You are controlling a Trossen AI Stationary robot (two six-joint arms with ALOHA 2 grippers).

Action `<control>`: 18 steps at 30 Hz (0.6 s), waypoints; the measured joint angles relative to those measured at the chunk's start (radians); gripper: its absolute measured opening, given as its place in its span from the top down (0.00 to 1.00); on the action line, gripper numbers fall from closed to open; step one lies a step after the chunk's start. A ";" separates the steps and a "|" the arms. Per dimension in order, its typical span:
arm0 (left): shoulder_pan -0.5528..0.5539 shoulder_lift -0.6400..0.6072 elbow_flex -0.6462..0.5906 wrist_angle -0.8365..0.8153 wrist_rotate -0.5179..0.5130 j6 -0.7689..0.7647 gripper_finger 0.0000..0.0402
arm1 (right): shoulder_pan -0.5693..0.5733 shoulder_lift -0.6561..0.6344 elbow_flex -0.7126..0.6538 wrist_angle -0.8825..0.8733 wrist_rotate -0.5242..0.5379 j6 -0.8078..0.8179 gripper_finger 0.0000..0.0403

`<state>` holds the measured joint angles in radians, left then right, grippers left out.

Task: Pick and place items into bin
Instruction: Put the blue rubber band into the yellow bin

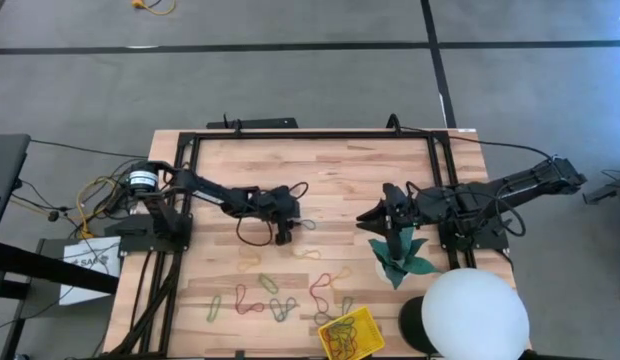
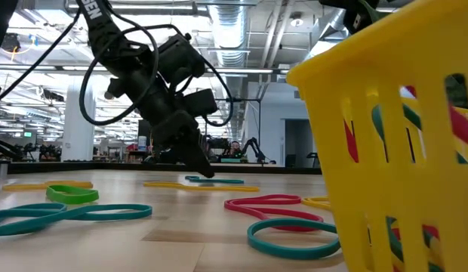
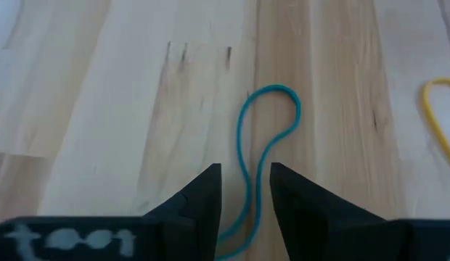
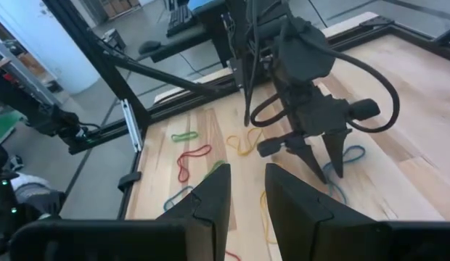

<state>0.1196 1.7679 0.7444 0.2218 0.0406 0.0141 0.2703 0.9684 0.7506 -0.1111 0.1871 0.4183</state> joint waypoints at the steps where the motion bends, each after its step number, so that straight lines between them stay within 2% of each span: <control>1: 0.000 0.000 0.000 0.002 0.001 0.002 0.73 | 0.000 0.000 0.000 0.000 0.000 0.000 0.80; 6: 0.000 0.002 0.000 -0.003 0.003 0.000 0.73 | 0.000 0.000 0.000 0.000 -0.001 0.000 0.80; 14: -0.002 0.087 0.005 0.053 -0.011 -0.029 0.73 | 0.000 0.000 0.000 0.000 -0.002 0.000 0.80; 18: -0.015 0.093 0.006 0.040 -0.067 -0.060 0.81 | 0.001 0.000 0.000 -0.008 -0.003 0.000 0.80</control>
<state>0.1050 1.8611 0.7506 0.2615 -0.0263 -0.0460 0.2711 0.9684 0.7506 -0.1187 0.1844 0.4185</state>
